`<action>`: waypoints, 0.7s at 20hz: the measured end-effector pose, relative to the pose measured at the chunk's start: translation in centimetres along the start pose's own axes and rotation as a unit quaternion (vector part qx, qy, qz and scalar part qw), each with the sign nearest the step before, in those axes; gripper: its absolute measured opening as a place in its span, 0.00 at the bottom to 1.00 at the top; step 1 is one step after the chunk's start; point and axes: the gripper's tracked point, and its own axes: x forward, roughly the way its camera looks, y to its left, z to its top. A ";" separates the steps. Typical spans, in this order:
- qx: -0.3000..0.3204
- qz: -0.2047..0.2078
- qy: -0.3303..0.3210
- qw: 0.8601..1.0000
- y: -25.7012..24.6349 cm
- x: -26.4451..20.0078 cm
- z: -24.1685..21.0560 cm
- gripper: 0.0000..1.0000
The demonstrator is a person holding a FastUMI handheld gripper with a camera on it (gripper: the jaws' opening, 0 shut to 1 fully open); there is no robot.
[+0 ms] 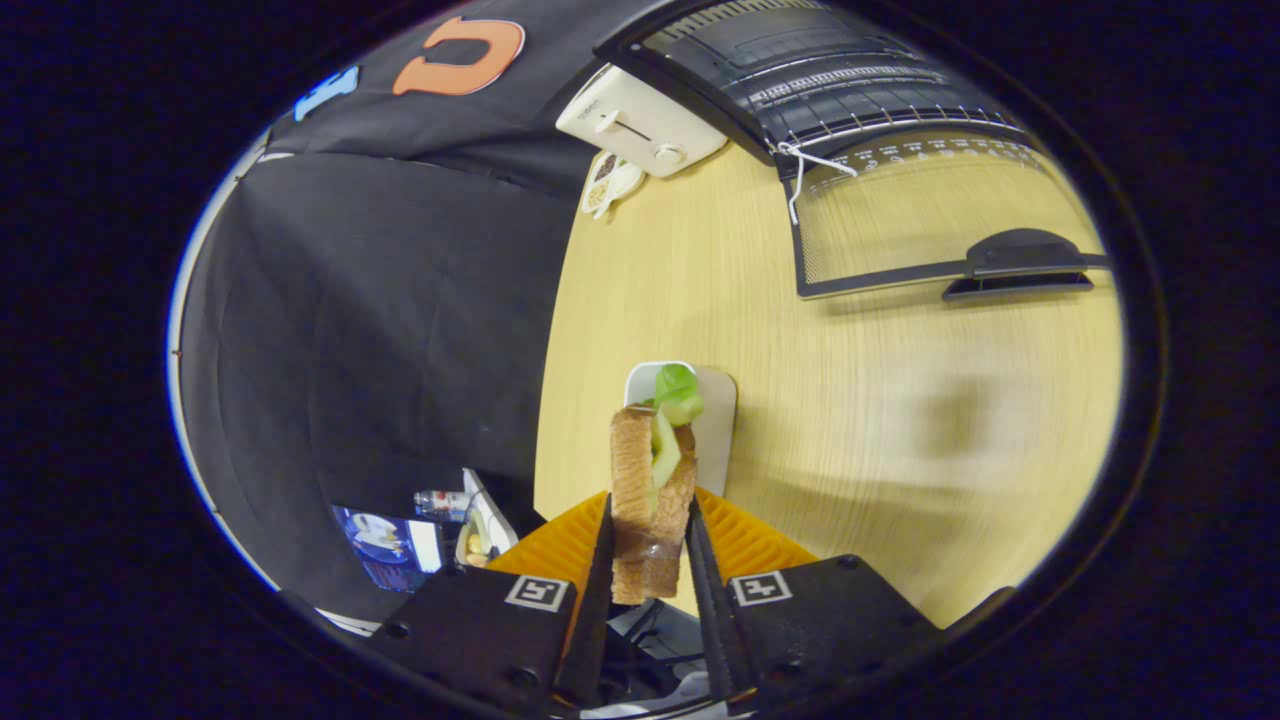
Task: Open the toaster oven, put the food inside, and close the toaster oven door.
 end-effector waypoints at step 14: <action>-0.054 -0.001 -0.030 0.998 0.2 -0.5 0.0 0.42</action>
